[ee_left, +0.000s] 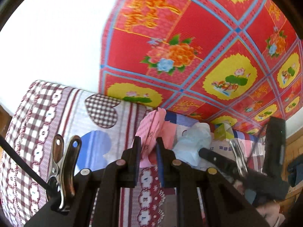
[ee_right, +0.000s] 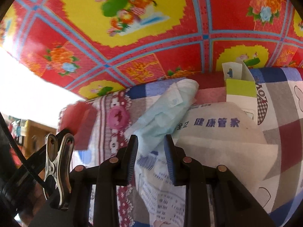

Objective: Collect trash
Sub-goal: 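Close the left tool on the pink tissue while the right tool grasps the light blue mask, then carry the pink tissue with the left tool while the right tool carries the mask to the bucket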

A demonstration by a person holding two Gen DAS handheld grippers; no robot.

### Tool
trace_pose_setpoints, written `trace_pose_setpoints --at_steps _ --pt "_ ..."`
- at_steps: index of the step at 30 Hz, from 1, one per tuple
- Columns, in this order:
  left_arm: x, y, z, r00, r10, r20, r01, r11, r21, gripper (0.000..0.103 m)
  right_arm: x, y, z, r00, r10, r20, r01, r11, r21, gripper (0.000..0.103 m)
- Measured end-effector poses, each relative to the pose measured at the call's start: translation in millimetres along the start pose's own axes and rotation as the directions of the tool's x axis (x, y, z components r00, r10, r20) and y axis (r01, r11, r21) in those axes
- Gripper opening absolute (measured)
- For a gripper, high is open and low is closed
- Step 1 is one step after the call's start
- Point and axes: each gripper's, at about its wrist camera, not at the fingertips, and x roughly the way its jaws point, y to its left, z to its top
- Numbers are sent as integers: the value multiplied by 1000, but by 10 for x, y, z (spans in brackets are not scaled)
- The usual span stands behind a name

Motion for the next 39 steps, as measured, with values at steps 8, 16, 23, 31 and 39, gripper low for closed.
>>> trace_pose_setpoints --at_steps 8,16,23,31,39 --pt "-96 271 -100 1000 25 3 -25 998 -50 16 192 -47 132 998 -57 20 56 998 21 39" --pt "-115 356 -195 999 46 -7 -47 997 -62 16 279 18 113 997 -58 45 58 998 7 19" --pt "-190 444 -249 998 56 -18 -57 996 -62 16 100 161 -6 996 -20 90 23 999 -32 10" --pt "-362 545 -317 999 49 -4 -49 997 -54 16 -233 478 -240 990 25 137 -9 993 -118 10" --pt "-589 701 -390 999 51 15 -50 997 -50 16 -395 752 -480 988 54 145 -31 987 -156 10"
